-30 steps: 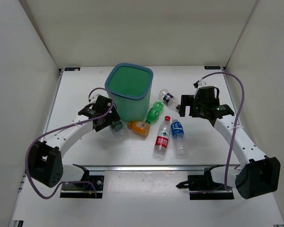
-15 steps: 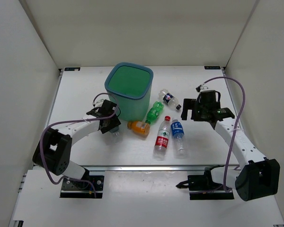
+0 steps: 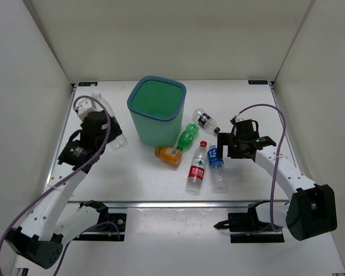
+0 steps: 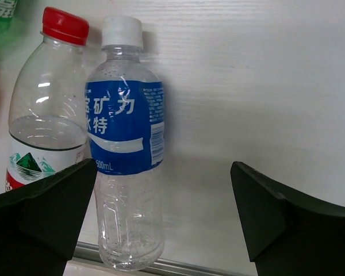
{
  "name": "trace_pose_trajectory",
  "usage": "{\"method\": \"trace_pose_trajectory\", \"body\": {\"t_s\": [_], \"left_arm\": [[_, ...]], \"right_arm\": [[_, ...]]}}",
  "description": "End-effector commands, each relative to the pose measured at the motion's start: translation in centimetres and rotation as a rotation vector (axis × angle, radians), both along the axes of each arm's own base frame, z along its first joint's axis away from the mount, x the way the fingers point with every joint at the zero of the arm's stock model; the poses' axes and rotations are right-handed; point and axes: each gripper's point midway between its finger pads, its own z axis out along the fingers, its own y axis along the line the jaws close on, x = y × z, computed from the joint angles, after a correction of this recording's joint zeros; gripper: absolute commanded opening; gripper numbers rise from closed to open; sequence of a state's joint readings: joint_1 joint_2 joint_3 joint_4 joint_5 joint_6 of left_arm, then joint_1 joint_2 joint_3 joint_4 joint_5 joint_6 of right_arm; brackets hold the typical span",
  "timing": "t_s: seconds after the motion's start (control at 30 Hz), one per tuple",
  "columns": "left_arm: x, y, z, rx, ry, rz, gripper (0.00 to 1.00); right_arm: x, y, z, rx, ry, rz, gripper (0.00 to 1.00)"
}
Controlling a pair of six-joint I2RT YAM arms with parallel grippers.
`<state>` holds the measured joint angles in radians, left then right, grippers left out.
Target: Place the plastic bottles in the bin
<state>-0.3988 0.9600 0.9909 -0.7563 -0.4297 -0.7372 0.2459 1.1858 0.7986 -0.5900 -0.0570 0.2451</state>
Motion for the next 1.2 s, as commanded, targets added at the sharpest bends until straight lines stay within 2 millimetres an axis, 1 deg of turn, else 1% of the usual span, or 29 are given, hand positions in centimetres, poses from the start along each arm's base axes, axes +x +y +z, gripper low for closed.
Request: {"method": "trace_pose_trajectory", "body": {"t_s": [0.0,0.03,0.07,0.1,0.13,0.17,0.2,0.23,0.27,0.3,0.37,0.4,0.43,0.47,0.5,0.53,0.57,0.6,0.67,0.77,0.83,0.87,0.93,0.97,1.03,1.07,1.1,1.13,1.17], "left_arm": [[1.6,0.3,8.6,0.046,-0.226,-0.017,0.43],[2.8,-1.1,10.5,0.043,-0.294,-0.051,0.46],[3.3,-2.3,11.5,0.055,-0.328,-0.096,0.47],[4.8,-3.8,12.9,0.034,-0.384,-0.129,0.45],[6.2,-5.2,13.5,0.031,-0.408,-0.155,0.42],[6.8,-6.3,14.0,0.047,-0.425,-0.191,0.44],[8.3,-7.6,14.5,0.050,-0.436,-0.218,0.49],[9.7,-8.9,14.9,0.067,-0.438,-0.245,0.50],[10.8,-10.6,13.8,0.102,-0.414,-0.285,0.49],[11.5,-11.2,15.3,0.091,-0.450,-0.278,0.50],[13.4,-13.3,15.1,0.128,-0.470,-0.285,0.53],[14.1,-13.3,16.5,0.119,-0.502,-0.276,0.55],[15.0,-14.5,16.3,0.123,-0.498,-0.289,0.55],[15.8,-14.7,15.8,0.132,-0.484,-0.281,0.57],[16.2,-15.0,16.1,0.145,-0.486,-0.280,0.59],[16.9,-15.3,15.3,0.162,-0.470,-0.268,0.61],[17.0,-15.1,15.3,0.170,-0.463,-0.265,0.68],[17.2,-15.4,14.1,0.180,-0.435,-0.270,0.73],[17.2,-15.6,13.7,0.180,-0.424,-0.283,0.98],[16.6,-15.7,14.0,0.167,-0.432,-0.299,0.99],[16.1,-15.2,15.0,0.170,-0.443,-0.304,0.99],[15.6,-15.1,15.8,0.172,-0.454,-0.301,0.98],[14.6,-14.8,17.1,0.175,-0.471,-0.311,0.99],[14.2,-14.1,18.0,0.172,-0.485,-0.293,0.99],[13.2,-12.9,18.4,0.171,-0.479,-0.284,0.99],[12.7,-11.6,18.9,0.162,-0.487,-0.265,0.99],[12.0,-11.1,18.0,0.164,-0.458,-0.263,0.99],[11.2,-9.8,17.0,0.169,-0.436,-0.249,0.99],[10.5,-8.0,17.5,0.160,-0.446,-0.201,0.99]], "right_arm": [[0.7,2.2,0.1,0.023,-0.027,0.054,0.99],[0.8,2.8,-0.1,0.019,-0.030,0.070,0.99],[1.1,3.1,-0.1,0.021,-0.038,0.079,0.99],[0.9,3.8,-0.2,0.017,-0.034,0.100,0.99],[1.2,4.0,-0.4,0.012,-0.038,0.099,1.00],[1.1,4.0,-0.8,0.011,-0.030,0.092,0.99],[1.2,4.0,-1.1,0.001,-0.029,0.089,0.99],[1.2,4.1,-1.1,-0.005,-0.032,0.088,0.98],[1.2,4.4,-1.0,0.002,-0.039,0.087,0.98],[0.9,4.3,-1.6,-0.004,-0.026,0.076,0.96],[0.3,4.2,-2.4,0.016,-0.004,0.063,0.96],[0.2,4.2,-2.5,0.027,-0.005,0.060,0.94],[-0.5,4.2,-3.3,0.026,0.020,0.066,0.94],[-0.6,4.0,-3.4,0.033,0.024,0.051,0.94],[-0.7,3.8,-3.5,0.032,0.022,0.046,0.92],[-1.0,3.7,-3.8,0.031,0.026,0.038,0.89],[-1.2,3.8,-4.1,0.037,0.029,0.040,0.87],[-1.3,3.8,-4.2,0.041,0.030,0.045,0.85],[-1.4,3.7,-4.5,0.033,0.034,0.042,0.82],[-1.5,3.7,-5.2,0.041,0.052,0.027,0.80],[-1.7,3.8,-5.7,0.039,0.066,0.028,0.77],[-1.6,3.8,-5.8,0.035,0.068,0.020,0.67],[-1.2,3.7,-5.5,0.032,0.047,0.014,0.54],[-1.0,3.9,-5.3,0.033,0.041,0.012,0.45],[-0.4,3.3,-4.5,0.035,0.019,-0.019,0.32],[-0.5,3.1,-4.3,0.027,0.021,-0.017,0.29],[-0.1,2.7,-3.2,0.025,-0.001,-0.018,0.26],[0.7,2.3,-2.1,0.014,-0.042,-0.040,0.24],[1.1,1.9,-1.1,0.014,-0.054,-0.047,0.23]]}}
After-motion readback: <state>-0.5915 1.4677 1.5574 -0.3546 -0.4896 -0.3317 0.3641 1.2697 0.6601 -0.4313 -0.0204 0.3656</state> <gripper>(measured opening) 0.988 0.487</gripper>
